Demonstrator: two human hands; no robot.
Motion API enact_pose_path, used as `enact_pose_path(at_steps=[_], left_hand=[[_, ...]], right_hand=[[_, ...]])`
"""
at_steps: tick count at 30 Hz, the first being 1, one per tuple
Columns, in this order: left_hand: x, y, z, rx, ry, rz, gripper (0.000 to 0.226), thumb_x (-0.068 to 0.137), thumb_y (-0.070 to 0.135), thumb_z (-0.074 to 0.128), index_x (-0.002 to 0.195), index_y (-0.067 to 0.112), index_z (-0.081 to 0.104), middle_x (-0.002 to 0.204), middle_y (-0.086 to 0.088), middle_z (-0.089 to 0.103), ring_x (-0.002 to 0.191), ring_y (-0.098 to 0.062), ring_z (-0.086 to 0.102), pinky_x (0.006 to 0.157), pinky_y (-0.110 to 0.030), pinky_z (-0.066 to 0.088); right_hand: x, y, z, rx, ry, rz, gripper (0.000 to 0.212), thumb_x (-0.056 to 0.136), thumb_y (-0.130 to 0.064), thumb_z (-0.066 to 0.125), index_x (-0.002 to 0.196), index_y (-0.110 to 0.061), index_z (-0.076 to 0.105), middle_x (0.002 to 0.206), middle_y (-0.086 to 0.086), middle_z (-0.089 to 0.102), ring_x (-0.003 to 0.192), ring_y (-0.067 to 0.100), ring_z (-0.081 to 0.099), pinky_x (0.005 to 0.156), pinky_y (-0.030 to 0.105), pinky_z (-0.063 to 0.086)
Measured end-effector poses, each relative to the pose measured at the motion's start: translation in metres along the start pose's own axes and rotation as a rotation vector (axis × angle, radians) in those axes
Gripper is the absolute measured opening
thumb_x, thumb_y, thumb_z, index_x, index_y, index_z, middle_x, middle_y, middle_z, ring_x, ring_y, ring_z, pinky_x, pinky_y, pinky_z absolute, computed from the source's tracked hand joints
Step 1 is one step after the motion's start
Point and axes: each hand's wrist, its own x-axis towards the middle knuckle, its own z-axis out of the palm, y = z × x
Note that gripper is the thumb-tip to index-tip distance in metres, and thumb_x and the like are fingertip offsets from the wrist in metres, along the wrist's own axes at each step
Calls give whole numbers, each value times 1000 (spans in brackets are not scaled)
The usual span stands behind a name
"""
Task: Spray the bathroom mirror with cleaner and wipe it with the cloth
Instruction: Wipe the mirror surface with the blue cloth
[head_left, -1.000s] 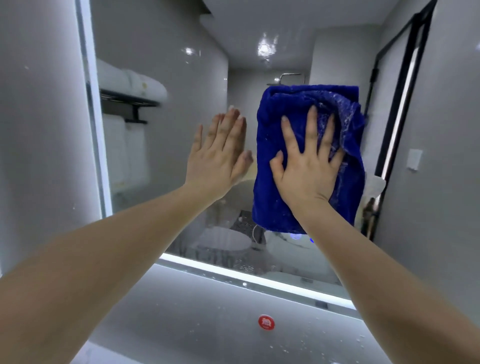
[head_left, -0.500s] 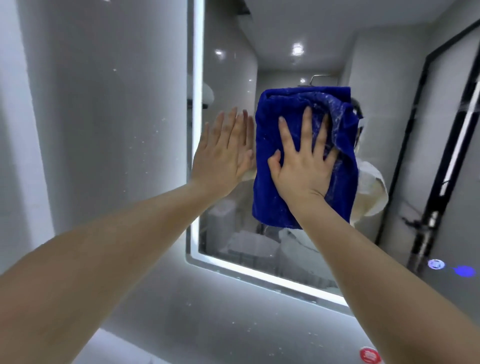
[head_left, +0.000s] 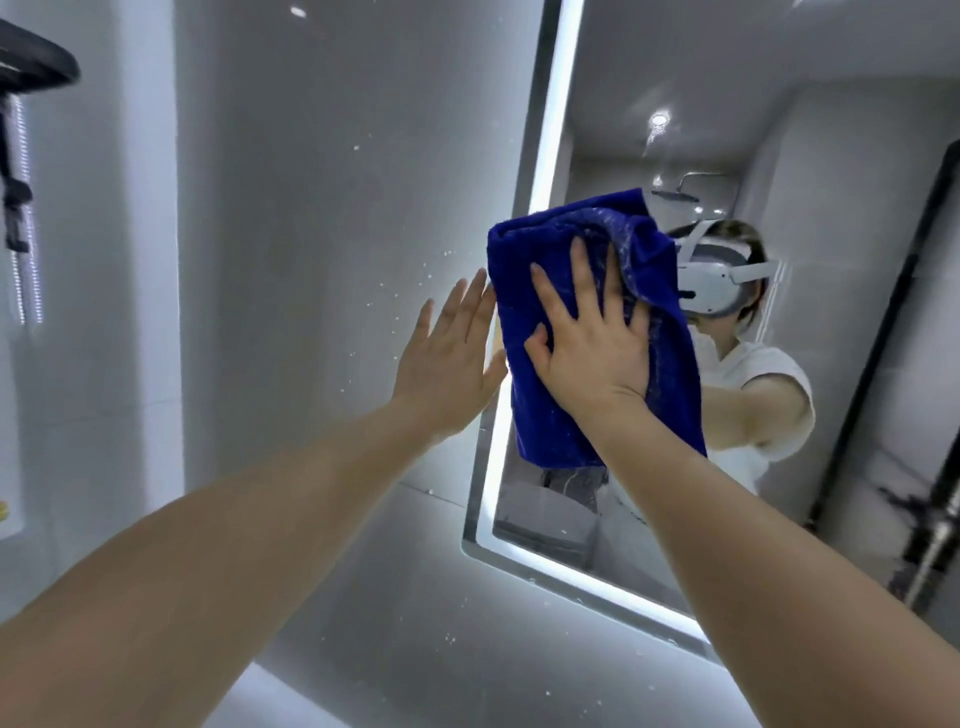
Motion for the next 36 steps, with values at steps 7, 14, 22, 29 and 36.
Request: enact_pose_path(at_steps=[7, 14, 22, 29, 36], left_hand=[[-14, -5, -2, -37, 100, 19, 64, 97, 41, 19, 147, 16, -12, 158, -3, -8, 146, -19, -4, 116, -42, 1], [-22, -15, 1, 3, 70, -31, 67, 98, 41, 27, 148, 20, -12, 158, 0, -10, 145, -18, -6, 118, -45, 1], [-46, -19, 5, 10, 14, -62, 62, 99, 36, 24, 149, 17, -7, 158, -2, -7, 146, -20, -4, 116, -43, -1], [-68, -1, 15, -49, -105, -91, 62, 99, 33, 21, 148, 17, -12, 158, -1, -13, 145, -19, -10, 117, -43, -3], [-129, 9, 63, -107, -210, -132, 64, 98, 37, 27, 149, 18, -7, 159, 2, -5, 146, -18, -2, 118, -46, 7]], right_hand=[[1, -2, 2, -29, -9, -16, 60, 96, -45, 28, 150, -36, 2, 160, 3, -7, 145, 31, -3, 113, 54, 5], [-1, 0, 2, -78, -31, -102, 60, 96, -45, 25, 150, -34, 2, 160, 4, -7, 145, 33, -3, 113, 55, 8], [-40, -5, 28, -192, -62, -450, 56, 95, -43, 34, 148, -32, 22, 158, 6, 19, 138, 32, 28, 110, 50, 17], [-81, -11, 51, -163, -72, -575, 55, 88, -42, 31, 141, -30, 40, 151, 5, 35, 134, 27, 27, 107, 47, 17], [-117, -13, 71, -145, -74, -550, 55, 92, -39, 30, 145, -29, 33, 155, 5, 28, 135, 28, 26, 110, 47, 16]])
